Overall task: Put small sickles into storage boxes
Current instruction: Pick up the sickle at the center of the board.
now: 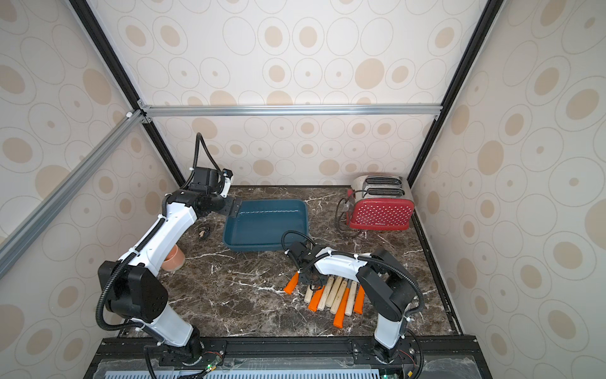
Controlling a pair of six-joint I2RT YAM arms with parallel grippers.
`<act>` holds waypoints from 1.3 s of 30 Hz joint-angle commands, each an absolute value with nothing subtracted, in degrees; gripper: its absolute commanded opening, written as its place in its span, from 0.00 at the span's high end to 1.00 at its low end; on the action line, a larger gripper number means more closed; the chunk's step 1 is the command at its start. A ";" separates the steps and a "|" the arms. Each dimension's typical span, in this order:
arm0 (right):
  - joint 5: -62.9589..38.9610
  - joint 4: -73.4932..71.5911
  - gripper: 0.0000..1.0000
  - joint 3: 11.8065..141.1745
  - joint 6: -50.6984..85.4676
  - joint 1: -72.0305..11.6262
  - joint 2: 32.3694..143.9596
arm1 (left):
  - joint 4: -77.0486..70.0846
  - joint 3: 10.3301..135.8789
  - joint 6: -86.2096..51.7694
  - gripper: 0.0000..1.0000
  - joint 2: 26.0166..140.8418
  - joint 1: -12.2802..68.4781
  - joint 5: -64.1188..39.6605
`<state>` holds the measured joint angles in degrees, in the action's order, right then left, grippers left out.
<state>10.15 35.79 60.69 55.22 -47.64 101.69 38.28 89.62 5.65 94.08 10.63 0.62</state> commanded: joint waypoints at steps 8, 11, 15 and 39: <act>15.71 40.39 0.81 59.19 57.72 -47.19 105.55 | 39.03 92.24 7.87 0.01 94.65 10.73 -0.70; 15.92 40.34 0.85 58.53 57.93 -46.78 104.99 | 39.02 92.53 7.87 0.01 94.75 10.78 -0.95; 16.77 39.67 0.96 56.72 58.70 -45.95 103.05 | 39.07 92.98 7.82 0.01 94.91 10.73 -1.15; 18.57 44.51 1.00 62.50 49.37 -40.76 101.33 | 39.81 94.04 7.23 0.01 94.99 10.77 -3.94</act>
